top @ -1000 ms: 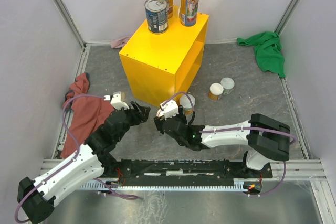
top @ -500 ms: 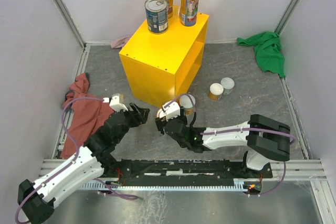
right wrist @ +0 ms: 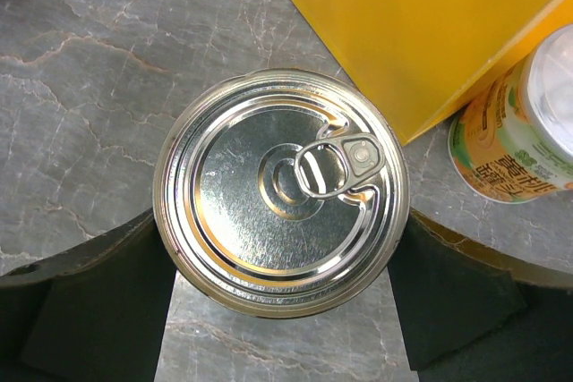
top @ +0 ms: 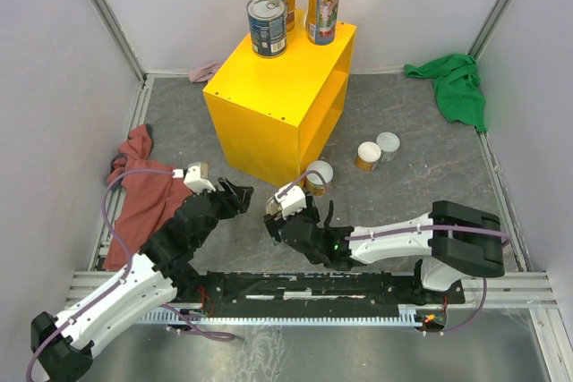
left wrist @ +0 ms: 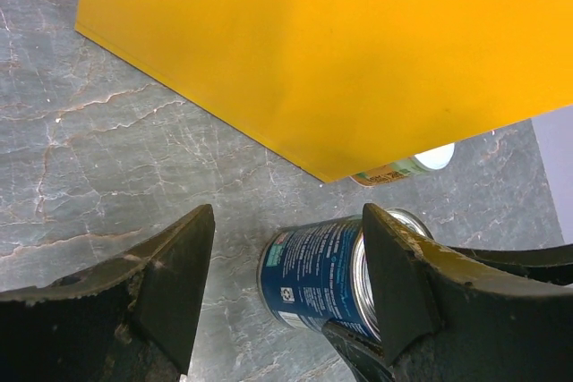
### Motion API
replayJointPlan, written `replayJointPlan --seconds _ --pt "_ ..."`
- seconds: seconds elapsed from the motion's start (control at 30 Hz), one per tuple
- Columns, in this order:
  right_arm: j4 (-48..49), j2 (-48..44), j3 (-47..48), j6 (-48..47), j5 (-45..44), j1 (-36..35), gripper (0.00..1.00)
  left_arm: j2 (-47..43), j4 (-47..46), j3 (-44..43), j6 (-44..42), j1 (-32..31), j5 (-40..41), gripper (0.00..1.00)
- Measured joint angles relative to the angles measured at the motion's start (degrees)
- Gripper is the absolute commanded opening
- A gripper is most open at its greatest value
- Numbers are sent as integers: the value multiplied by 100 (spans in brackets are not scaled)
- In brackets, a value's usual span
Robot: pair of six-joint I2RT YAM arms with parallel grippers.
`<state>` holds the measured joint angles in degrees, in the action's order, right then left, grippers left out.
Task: Place and organize the canned foods onto the counter
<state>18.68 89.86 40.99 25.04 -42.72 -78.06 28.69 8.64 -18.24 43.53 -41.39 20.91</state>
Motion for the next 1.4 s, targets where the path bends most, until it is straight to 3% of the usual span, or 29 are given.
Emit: replayJointPlan --seconds 0.6,0.97,1.4 --pt "-525 -428 -227 170 -361 -627 1 -114 240 214 273 0 0 73" --pt "-1115 -1064 -629 258 -929 -1515 1 -203 439 271 483 0 -4 72" --pt "-2063 -1864 -632 485 -2028 -2664 1 310 566 133 636 0 -278 67"
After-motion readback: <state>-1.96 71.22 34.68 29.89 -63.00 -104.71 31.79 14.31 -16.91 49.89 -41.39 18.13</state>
